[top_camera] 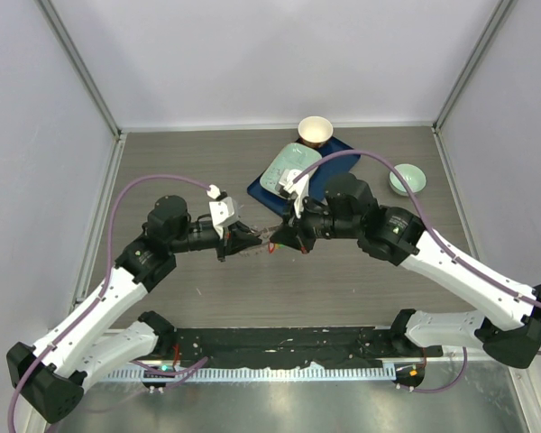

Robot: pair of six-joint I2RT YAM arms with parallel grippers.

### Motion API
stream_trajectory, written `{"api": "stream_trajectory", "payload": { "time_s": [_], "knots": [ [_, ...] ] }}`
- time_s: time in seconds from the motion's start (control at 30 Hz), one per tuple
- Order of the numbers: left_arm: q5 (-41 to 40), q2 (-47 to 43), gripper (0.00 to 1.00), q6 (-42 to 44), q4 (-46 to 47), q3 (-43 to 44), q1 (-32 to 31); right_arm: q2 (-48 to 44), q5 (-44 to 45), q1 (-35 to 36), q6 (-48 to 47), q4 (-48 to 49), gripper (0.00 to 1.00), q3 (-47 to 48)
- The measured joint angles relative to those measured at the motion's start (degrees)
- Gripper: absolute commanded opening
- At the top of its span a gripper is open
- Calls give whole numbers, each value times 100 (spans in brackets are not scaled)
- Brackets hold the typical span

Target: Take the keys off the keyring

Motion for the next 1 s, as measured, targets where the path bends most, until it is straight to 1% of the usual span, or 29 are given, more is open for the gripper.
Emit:
{"api": "stream_trajectory", "payload": {
  "time_s": [0.57,0.8,0.83,0.87,1.0],
  "knots": [
    [68,-11,0,0,48,0,2,20,46,0,-24,44,1,-57],
    [229,-13,0,31,127,0,7,114,114,2,-140,-2,1,-52],
    [247,-15,3,33,133,0,7,116,144,2,-157,-26,1,-48],
    [260,-17,11,42,133,0,7,118,155,2,-181,-55,1,-37],
    [251,-17,15,63,131,0,7,118,173,2,-247,-79,1,-22]
  ]
}}
